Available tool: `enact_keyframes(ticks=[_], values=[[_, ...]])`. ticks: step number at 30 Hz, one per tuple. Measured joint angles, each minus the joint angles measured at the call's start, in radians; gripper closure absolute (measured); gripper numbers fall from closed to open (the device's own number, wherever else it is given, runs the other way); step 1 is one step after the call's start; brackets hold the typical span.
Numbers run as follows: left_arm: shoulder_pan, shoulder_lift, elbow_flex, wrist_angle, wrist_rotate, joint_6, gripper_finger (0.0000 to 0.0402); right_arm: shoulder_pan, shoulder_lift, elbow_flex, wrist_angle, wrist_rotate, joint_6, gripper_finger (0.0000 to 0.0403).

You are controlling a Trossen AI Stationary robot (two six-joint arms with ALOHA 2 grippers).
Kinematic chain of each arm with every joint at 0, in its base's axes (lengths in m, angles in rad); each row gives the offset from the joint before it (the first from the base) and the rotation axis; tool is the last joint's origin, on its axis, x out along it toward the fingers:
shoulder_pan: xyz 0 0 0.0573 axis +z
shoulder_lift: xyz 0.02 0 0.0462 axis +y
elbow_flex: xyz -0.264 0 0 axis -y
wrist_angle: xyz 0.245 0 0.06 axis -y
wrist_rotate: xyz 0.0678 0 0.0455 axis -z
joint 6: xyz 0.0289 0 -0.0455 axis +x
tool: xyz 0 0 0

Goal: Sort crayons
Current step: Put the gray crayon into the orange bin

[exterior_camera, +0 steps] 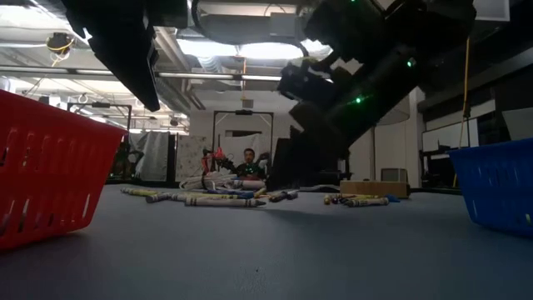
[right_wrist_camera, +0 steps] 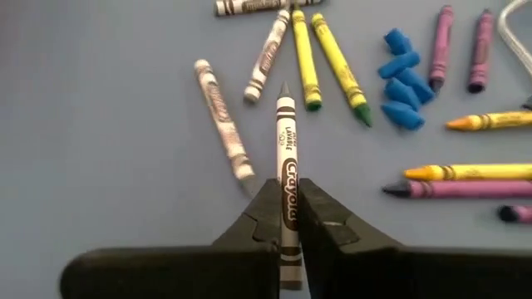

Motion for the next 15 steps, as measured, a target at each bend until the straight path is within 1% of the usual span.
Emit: enact_keyframes(ticks=[4, 9, 11, 15], values=[[0.0, 0.0, 0.0, 0.008, -0.005, 0.0, 0.0309, 0.0, -0.043, 0.0, -0.06, 0.013, -0.001, 0.039], [0.0, 0.0, 0.0, 0.046, -0.005, 0.001, 0.0309, 0.001, -0.117, 0.001, -0.149, 0.01, 0.0, 0.0388], [0.0, 0.0, 0.0, 0.065, -0.005, 0.002, 0.0309, 0.003, -0.158, 0.001, -0.189, -0.004, 0.0, 0.0389], [0.0, 0.0, 0.0, 0.099, -0.005, 0.002, 0.0309, 0.003, -0.241, 0.003, -0.297, -0.07, 0.001, 0.039]])
